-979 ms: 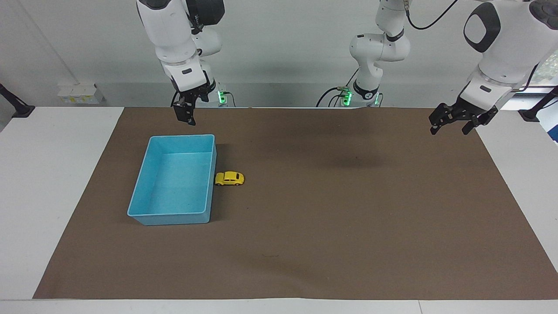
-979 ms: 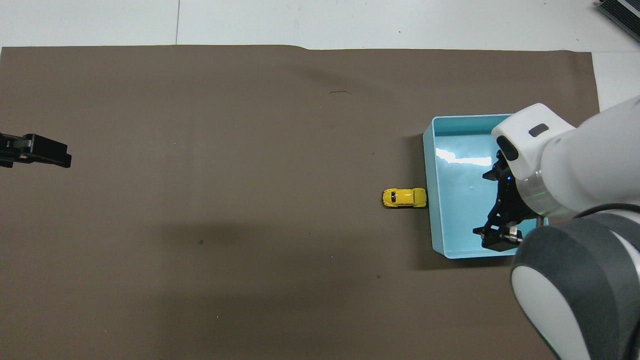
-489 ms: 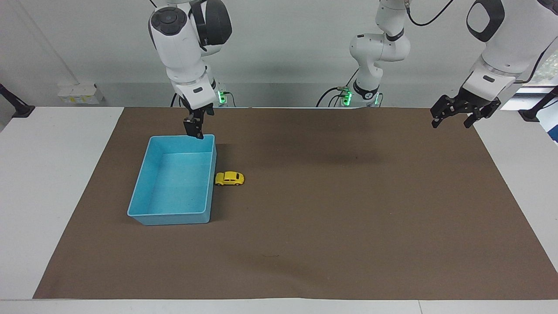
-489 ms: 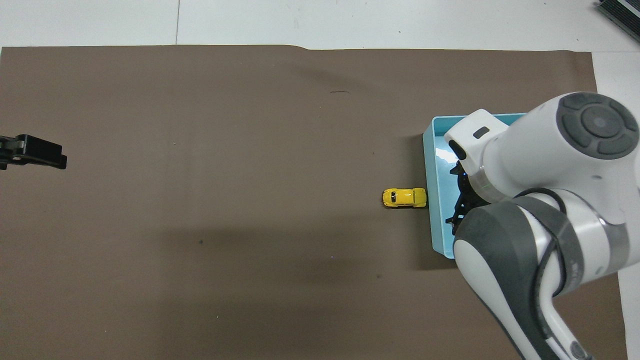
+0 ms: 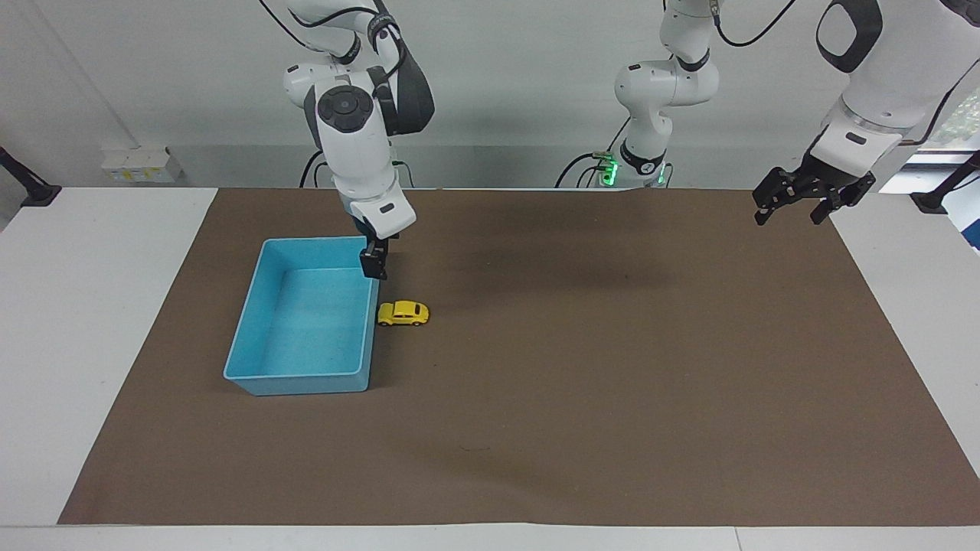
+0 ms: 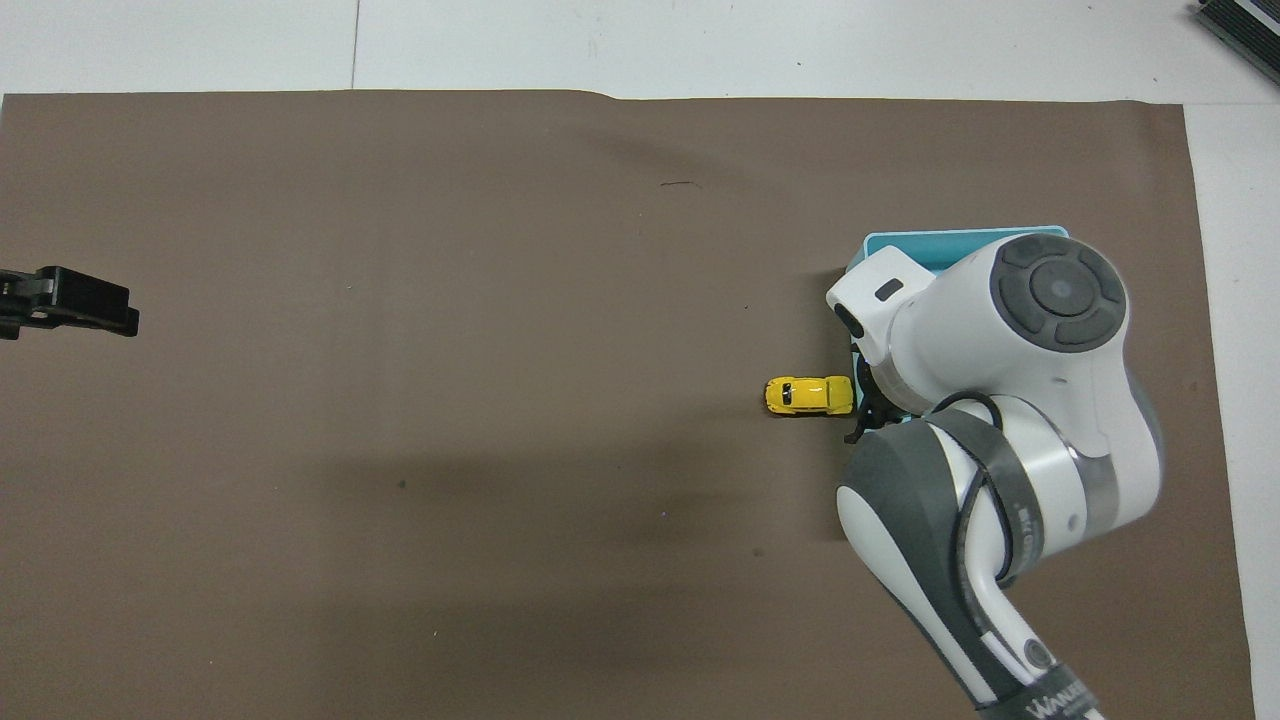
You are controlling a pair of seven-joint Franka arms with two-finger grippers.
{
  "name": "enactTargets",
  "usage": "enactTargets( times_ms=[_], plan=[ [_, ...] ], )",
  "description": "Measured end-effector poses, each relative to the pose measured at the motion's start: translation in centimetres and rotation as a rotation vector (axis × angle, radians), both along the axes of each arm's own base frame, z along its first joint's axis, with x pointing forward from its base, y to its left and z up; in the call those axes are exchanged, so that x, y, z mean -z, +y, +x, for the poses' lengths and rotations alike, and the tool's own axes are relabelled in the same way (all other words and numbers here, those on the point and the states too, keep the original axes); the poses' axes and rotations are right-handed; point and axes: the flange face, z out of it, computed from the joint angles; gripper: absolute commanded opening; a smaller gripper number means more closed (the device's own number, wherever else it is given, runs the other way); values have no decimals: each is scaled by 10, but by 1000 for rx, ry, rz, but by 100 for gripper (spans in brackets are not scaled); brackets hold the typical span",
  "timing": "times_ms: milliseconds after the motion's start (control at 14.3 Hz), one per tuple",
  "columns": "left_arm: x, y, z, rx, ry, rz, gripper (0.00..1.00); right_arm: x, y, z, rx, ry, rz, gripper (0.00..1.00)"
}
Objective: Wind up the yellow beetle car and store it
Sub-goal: 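Grasp the yellow car beside the bin with the right gripper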
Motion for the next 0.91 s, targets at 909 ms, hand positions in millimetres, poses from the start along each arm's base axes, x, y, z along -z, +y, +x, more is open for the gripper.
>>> enactTargets(
  times_ms=[909],
  plan=[
    [-1, -2, -2, 4, 8, 0, 100, 107, 14, 4, -24, -21, -7, 96]
  ],
)
